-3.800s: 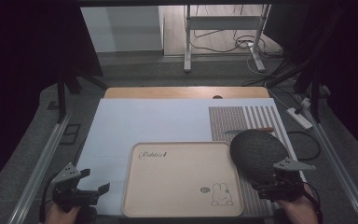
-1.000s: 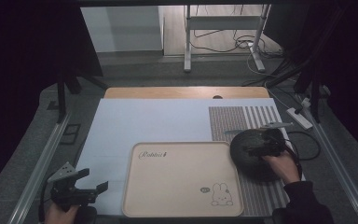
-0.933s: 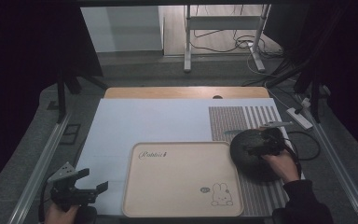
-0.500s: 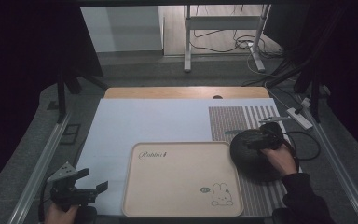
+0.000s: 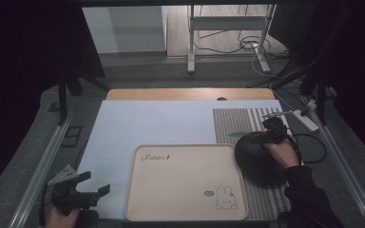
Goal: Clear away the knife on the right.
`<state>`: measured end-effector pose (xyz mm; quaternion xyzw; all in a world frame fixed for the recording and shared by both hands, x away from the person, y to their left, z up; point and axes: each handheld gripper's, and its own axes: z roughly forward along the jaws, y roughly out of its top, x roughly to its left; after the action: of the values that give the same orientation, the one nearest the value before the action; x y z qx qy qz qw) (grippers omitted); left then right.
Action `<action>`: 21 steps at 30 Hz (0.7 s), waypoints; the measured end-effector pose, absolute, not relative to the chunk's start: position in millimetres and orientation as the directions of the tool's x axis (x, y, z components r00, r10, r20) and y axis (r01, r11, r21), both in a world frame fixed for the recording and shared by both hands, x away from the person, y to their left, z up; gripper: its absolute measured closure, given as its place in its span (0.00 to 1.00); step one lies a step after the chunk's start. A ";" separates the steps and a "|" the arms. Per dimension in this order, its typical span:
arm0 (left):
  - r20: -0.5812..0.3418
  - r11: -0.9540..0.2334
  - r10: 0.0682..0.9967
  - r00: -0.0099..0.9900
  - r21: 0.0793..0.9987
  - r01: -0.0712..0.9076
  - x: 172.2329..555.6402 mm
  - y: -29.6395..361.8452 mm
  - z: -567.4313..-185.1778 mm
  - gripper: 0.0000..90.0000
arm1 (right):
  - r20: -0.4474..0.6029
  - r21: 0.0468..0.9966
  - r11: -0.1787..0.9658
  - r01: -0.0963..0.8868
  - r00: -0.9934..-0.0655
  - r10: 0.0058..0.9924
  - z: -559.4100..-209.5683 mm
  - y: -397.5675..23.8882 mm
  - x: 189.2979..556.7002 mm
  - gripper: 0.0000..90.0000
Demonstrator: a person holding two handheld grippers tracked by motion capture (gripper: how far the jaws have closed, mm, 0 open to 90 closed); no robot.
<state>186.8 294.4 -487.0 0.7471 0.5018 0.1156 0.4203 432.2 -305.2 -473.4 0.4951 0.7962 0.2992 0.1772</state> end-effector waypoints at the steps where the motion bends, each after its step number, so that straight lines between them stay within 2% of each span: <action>1: -0.249 -0.143 0.847 0.469 0.744 0.653 186.9 294.4 -487.0 0.02 | 0.015 0.652 0.328 0.684 -0.444 0.896 -473.9 -305.3 434.5 0.00; 20: -0.253 -0.139 0.847 0.467 0.743 0.655 187.2 294.8 -487.3 0.02 | -0.013 0.585 0.344 0.735 -0.415 0.910 -477.2 -307.0 477.7 0.00; 21: -0.253 -0.139 0.847 0.467 0.743 0.655 187.2 294.8 -487.3 0.02 | -0.026 0.585 0.347 0.733 -0.411 0.911 -477.0 -306.9 479.8 0.03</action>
<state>187.2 294.8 -487.3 0.7459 0.5035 0.1142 0.4208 479.8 -306.9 -477.0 0.5128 0.8014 0.2517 0.1772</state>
